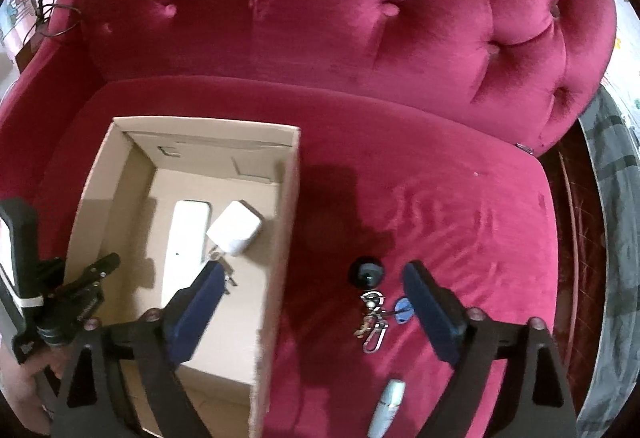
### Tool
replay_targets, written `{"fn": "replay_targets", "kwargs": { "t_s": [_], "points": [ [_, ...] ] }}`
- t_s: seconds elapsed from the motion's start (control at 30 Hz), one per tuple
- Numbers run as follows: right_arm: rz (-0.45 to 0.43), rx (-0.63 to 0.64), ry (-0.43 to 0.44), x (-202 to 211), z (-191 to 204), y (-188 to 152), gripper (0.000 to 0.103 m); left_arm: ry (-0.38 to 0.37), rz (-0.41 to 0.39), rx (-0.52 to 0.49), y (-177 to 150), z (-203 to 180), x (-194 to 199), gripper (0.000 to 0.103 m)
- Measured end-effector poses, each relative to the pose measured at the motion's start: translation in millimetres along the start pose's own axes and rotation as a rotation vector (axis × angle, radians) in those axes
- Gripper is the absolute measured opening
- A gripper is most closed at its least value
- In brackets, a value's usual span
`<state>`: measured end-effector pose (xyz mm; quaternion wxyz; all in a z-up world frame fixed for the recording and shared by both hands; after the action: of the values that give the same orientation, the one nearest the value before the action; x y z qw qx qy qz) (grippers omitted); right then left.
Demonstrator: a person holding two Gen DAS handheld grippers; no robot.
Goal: Organize rigid objects
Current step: 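Move the right gripper out of the box toward the black key fob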
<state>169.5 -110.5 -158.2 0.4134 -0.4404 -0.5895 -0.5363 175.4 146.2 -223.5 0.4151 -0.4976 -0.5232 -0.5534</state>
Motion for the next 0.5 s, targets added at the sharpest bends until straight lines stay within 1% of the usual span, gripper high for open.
{"fn": "replay_targets", "kwargs": {
  "t_s": [0.03, 0.27, 0.4, 0.5],
  "points": [
    [0.000, -0.006, 0.001, -1, -4, -1, 0.103, -0.001, 0.000, 0.001, 0, 0, 0, 0.017],
    [-0.009, -0.052, -0.007, -11, -36, -1, 0.103, 0.001, 0.000, 0.000, 0, -3, 0, 0.017],
    [-0.003, -0.070, -0.013, -24, -48, -3, 0.103, 0.000, 0.000, 0.000, 0, -2, 0, 0.017],
    [0.001, -0.080, -0.001, -35, -55, -4, 0.103, -0.001, 0.000, 0.001, 0, -2, 0, 0.017]
  ]
}}
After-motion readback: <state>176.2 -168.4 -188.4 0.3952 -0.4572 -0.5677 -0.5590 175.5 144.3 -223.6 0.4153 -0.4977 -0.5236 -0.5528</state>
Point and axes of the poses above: each gripper's, at about its wrist camera, not at the fingertips, and x roughly against the way its jaws point, z to its left, y to its top, the point moved 8 cm from there along -x, roughly the way its jaws point, and after that the axes turned 10 degrees about z, right-handed, at the moved point
